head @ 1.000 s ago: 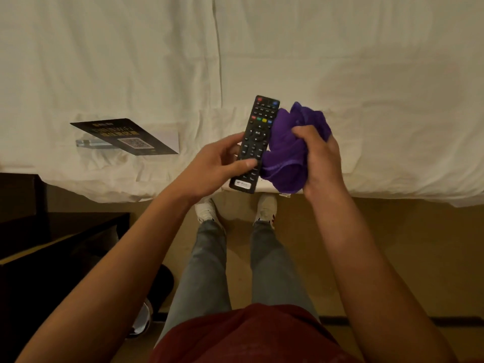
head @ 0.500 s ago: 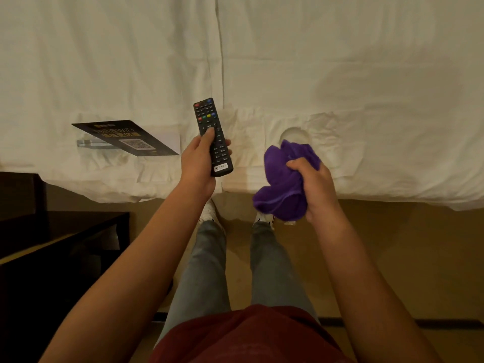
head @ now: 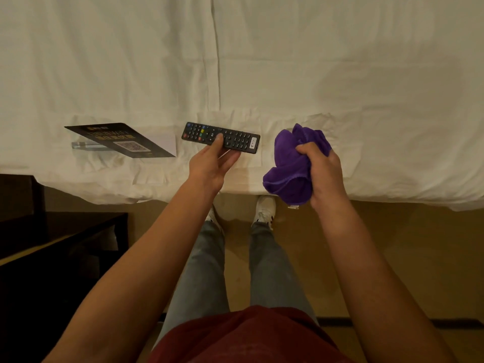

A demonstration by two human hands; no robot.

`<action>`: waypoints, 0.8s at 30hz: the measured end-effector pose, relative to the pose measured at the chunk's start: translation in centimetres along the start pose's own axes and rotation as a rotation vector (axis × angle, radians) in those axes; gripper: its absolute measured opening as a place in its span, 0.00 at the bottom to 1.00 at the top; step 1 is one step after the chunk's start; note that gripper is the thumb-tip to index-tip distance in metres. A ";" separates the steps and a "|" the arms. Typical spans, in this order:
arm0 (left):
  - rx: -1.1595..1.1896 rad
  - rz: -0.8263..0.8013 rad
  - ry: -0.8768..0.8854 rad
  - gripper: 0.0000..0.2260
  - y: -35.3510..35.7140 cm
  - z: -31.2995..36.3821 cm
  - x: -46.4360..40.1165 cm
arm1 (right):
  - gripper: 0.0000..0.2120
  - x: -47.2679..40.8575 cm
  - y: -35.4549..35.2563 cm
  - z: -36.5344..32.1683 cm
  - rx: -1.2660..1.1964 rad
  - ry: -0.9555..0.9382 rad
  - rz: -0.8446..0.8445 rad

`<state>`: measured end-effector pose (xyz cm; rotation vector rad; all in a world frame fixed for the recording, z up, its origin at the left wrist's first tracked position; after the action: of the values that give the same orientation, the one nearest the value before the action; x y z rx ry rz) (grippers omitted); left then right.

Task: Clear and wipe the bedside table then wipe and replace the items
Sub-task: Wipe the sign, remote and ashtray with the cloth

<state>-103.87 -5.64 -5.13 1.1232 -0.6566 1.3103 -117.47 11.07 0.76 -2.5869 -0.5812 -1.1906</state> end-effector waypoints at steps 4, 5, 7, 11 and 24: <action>0.053 0.112 -0.049 0.09 0.1 -1.6 -1.8 | 0.11 -0.2 -0.5 0.5 0.018 0.014 0.005; 0.054 0.130 -0.054 0.10 0.1 -2.0 -2.3 | 0.11 -0.2 -0.7 0.8 0.026 0.016 0.006; 0.045 0.139 -0.060 0.07 0.0 -2.6 -2.9 | 0.10 -0.3 -1.0 1.1 0.034 0.020 0.011; 0.004 0.128 -0.081 0.02 -0.5 -3.2 -3.3 | 0.09 -0.5 -1.5 1.4 0.040 0.029 0.027; -0.912 0.127 0.272 0.15 -0.4 -1.7 -2.1 | 0.12 -1.8 -3.8 0.3 -0.023 0.002 0.066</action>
<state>-104.30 -4.94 -7.74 0.1619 -0.9843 1.0442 -120.03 14.14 -0.65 -2.6016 -0.4810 -1.1859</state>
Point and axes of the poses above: each hand's wrist, its own x-axis away from the middle knuckle, its own y-axis out of the palm, z = x × y, the point moved 2 cm from there along -x, towards the middle knuckle, and after that the axes turned 10 degrees about x, right-handed, at the moved point
